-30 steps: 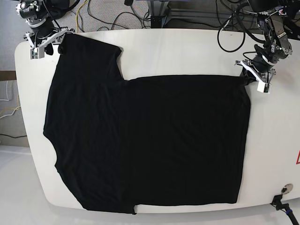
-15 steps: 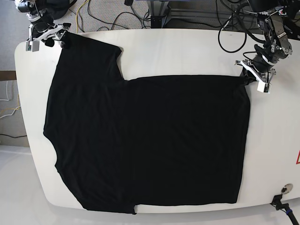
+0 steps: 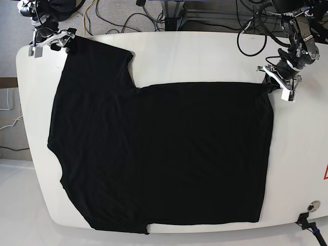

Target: Fold the T-shirt properly

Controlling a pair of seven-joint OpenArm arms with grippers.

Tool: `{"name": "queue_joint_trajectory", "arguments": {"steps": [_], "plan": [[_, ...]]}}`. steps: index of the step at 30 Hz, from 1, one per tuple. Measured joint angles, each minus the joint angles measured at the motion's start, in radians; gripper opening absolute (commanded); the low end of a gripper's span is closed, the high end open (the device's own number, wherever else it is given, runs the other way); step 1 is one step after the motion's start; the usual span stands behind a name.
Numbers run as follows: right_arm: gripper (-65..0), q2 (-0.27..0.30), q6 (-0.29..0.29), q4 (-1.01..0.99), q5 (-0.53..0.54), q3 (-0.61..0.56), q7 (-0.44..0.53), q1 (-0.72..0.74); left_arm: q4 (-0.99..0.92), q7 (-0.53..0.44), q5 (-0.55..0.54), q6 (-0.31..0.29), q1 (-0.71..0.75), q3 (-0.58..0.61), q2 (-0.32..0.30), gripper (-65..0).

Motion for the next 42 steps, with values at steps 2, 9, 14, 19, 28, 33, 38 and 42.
{"name": "queue_joint_trajectory", "arguments": {"steps": [2, 9, 14, 19, 28, 33, 38, 42], "plan": [[-19.5, -0.001, 0.000, 0.000, 0.000, -0.004, 0.000, -0.003, 0.000, 0.000, 0.000, 0.000, 0.000, 0.000, 0.000, -65.0], [-19.6, -0.037, 0.001, 0.032, 0.007, -0.005, -0.038, -0.005, 0.000, 0.000, 0.000, 0.000, 0.000, 0.000, 0.000, -65.0], [-19.6, -0.045, 0.001, 0.048, 0.011, -0.048, -0.048, -0.008, 0.000, 0.000, 0.000, 0.000, 0.000, 0.000, 0.000, -65.0], [-19.6, -0.046, 0.008, 0.049, 0.012, -0.083, -0.037, -0.017, 0.000, 0.000, 0.000, 0.000, 0.000, 0.000, 0.000, -65.0], [-33.4, -0.050, 0.008, 0.049, 0.026, -0.107, -0.040, -0.023, 0.000, 0.000, 0.000, 0.000, 0.000, 0.000, 0.000, -65.0], [-65.0, -0.047, 0.004, 0.048, 0.000, -0.107, -0.063, -0.023, 0.000, 0.000, 0.000, 0.000, 0.000, 0.000, 0.000, -65.0], [-65.0, -0.049, 0.004, 0.047, -0.004, -0.107, -0.067, -0.027, 0.000, 0.000, -0.001, 0.000, 0.003, -0.001, 0.000, -65.0], [-65.0, -0.050, 0.004, 0.105, 0.002, -0.107, -0.067, -0.081, 0.003, -0.019, -0.020, 0.000, 0.037, -0.003, -0.003, -65.0]]}}
